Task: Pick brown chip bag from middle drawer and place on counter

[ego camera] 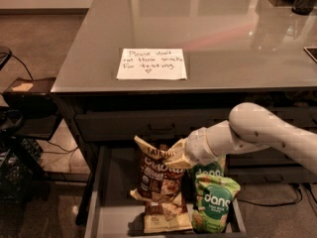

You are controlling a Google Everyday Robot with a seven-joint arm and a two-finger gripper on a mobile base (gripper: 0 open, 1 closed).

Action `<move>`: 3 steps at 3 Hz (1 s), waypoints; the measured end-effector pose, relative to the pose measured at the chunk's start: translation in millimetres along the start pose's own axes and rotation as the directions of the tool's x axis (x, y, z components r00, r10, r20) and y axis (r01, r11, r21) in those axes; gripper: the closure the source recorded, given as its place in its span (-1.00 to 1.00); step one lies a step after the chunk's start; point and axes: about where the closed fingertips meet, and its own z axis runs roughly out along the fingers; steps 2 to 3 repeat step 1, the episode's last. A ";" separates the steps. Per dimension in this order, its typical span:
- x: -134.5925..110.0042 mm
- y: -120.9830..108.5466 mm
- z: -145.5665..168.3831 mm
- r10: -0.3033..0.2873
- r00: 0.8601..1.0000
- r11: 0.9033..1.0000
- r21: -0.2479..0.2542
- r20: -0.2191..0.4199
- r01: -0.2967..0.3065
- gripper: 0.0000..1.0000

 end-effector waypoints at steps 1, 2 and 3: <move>-39.0 8.0 -32.6 -0.032 0.999 0.999 0.016 -0.012 0.032 1.00; -39.0 8.0 -32.6 -0.032 0.999 0.999 0.016 -0.012 0.032 1.00; -39.0 8.0 -32.6 -0.032 0.999 0.999 0.016 -0.012 0.032 1.00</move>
Offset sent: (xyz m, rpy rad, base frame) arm 0.0000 0.0000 0.0000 0.0000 0.0000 0.0000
